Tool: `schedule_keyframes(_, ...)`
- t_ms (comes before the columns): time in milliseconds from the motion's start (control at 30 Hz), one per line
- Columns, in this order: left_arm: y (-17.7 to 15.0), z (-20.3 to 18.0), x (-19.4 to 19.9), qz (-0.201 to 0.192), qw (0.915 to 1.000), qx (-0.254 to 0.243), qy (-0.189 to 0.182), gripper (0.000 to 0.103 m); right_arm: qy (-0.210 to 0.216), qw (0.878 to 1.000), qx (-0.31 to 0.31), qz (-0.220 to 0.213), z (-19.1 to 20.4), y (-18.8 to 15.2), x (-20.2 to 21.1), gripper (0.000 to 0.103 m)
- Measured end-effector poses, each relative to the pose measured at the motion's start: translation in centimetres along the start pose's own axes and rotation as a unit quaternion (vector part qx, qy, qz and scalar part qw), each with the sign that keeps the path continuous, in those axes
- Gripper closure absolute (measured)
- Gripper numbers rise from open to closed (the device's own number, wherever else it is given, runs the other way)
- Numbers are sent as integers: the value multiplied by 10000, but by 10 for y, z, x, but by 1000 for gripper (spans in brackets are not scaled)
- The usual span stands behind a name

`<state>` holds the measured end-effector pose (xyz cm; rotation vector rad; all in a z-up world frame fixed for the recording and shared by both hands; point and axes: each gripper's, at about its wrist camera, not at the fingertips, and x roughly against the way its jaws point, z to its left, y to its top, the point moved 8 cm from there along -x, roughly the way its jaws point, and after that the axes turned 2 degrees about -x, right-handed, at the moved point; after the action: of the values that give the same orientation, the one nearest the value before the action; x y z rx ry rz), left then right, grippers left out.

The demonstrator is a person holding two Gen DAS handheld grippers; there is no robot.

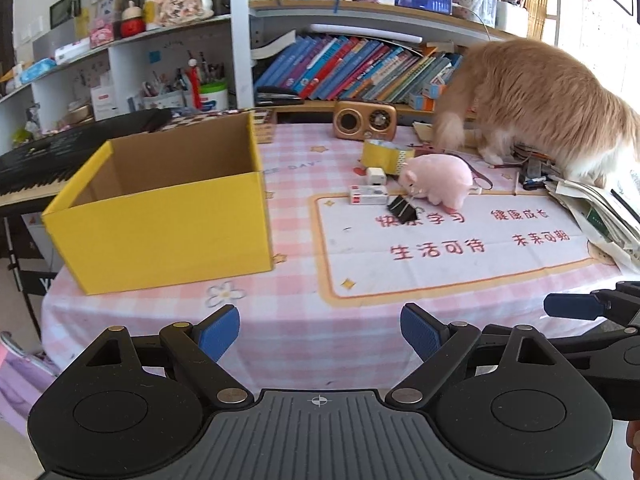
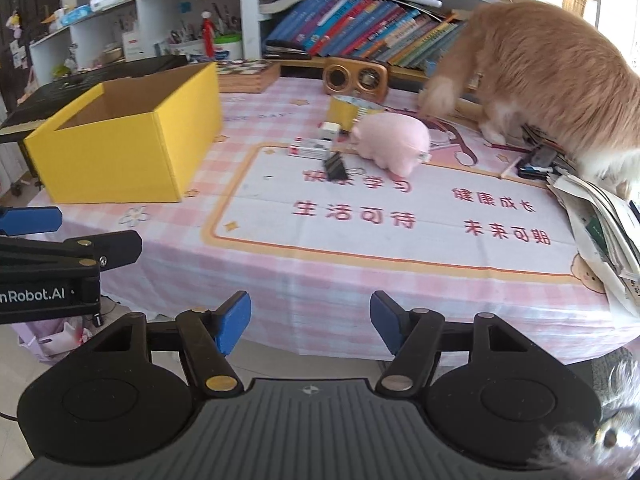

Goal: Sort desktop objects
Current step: 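Reach the left tool to the black binder clip and grasp it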

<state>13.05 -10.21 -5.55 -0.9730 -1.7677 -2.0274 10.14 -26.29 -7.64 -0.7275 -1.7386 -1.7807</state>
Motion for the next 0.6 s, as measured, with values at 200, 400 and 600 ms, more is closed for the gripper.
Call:
schedule_keyframes(200,12,-23,-24,101,9999,-23,-56,13,-41,10000,-21,69,-30,11,-14,39)
schedule_keyframes(400,31,-46,-47,127,9999,-2,-24,13,-3,10000,-30,90,-61,25,-29,38)
schedule_keyframes(600,56,-69,-64,23,9999,-19,96,13,120,9999,24,107,-92,39,-44,38)
